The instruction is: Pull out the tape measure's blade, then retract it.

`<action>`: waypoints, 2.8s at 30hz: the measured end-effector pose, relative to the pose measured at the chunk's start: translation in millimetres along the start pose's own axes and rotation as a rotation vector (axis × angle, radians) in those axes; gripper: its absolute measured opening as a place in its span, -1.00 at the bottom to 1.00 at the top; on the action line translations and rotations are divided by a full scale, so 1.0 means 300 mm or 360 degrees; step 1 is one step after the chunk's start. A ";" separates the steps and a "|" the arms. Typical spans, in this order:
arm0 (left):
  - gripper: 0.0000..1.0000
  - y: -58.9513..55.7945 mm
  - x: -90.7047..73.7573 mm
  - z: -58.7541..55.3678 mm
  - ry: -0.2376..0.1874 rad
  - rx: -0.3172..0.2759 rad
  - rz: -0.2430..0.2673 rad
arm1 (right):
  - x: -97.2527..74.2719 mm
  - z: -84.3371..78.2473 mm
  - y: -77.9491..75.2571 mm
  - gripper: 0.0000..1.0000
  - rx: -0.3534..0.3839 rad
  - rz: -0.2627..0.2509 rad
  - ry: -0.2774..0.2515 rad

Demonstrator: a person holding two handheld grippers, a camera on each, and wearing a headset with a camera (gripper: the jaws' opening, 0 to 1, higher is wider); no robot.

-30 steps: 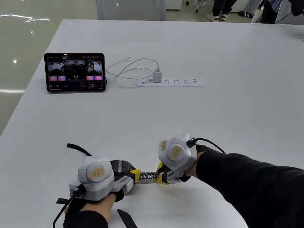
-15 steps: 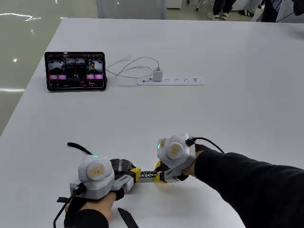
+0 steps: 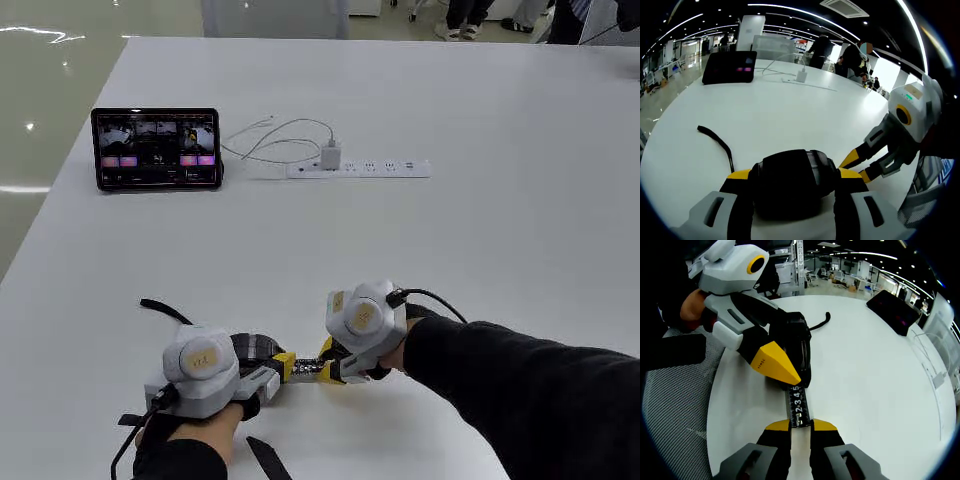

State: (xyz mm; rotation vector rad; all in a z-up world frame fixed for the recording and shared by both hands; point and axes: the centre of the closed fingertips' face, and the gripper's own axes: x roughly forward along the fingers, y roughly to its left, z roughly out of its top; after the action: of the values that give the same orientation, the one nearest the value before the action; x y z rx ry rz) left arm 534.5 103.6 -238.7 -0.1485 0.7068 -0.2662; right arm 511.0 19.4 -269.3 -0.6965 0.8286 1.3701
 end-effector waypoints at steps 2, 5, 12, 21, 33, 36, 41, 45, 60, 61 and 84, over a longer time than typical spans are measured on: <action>0.20 0.000 0.000 0.000 0.0000 0.0000 0.0000 | 0.001 0.002 0.001 -0.81 0.0004 0.0000 -0.0003; 0.20 -0.001 0.000 0.000 -0.0001 0.0000 -0.0001 | 0.003 0.005 0.001 -0.81 0.0007 0.0002 -0.0006; 0.20 -0.001 0.001 0.001 0.0001 0.0000 -0.0001 | 0.008 0.012 -0.001 -0.81 -0.0008 0.0010 -0.0001; 0.20 -0.001 0.001 0.001 0.0000 -0.0001 -0.0005 | 0.019 0.025 0.001 -0.82 -0.0013 -0.0009 -0.0026; 0.20 -0.002 0.001 0.001 0.0004 -0.0006 -0.0010 | 0.051 0.084 0.012 -0.82 -0.0016 -0.0006 -0.0068; 0.20 -0.002 0.001 0.001 0.0003 -0.0008 -0.0009 | 0.054 0.088 0.012 -0.82 -0.0015 -0.0004 -0.0071; 0.20 -0.002 0.002 0.001 0.0004 -0.0010 -0.0010 | 0.057 0.094 0.011 -0.81 -0.0004 0.0000 -0.0080; 0.20 0.000 0.003 0.001 0.0002 -0.0011 -0.0010 | 0.059 0.094 0.011 -0.81 -0.0002 0.0000 -0.0078; 0.23 -0.003 0.002 0.003 -0.0006 0.0000 -0.0011 | 0.067 0.102 0.012 -0.80 0.0022 -0.0005 -0.0080; 0.24 -0.003 0.002 0.003 -0.0007 0.0011 -0.0013 | 0.068 0.102 0.013 -0.79 0.0029 -0.0003 -0.0082; 0.19 -0.007 -0.021 0.036 -0.0075 0.0038 -0.0043 | 0.063 0.106 0.008 -0.77 0.0027 -0.0057 -0.0070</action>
State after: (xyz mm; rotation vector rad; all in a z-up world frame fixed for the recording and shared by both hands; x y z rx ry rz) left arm 536.6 103.7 -226.3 -0.1409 0.6549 -0.2958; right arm 512.0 56.5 -267.5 -0.6626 0.7886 1.3404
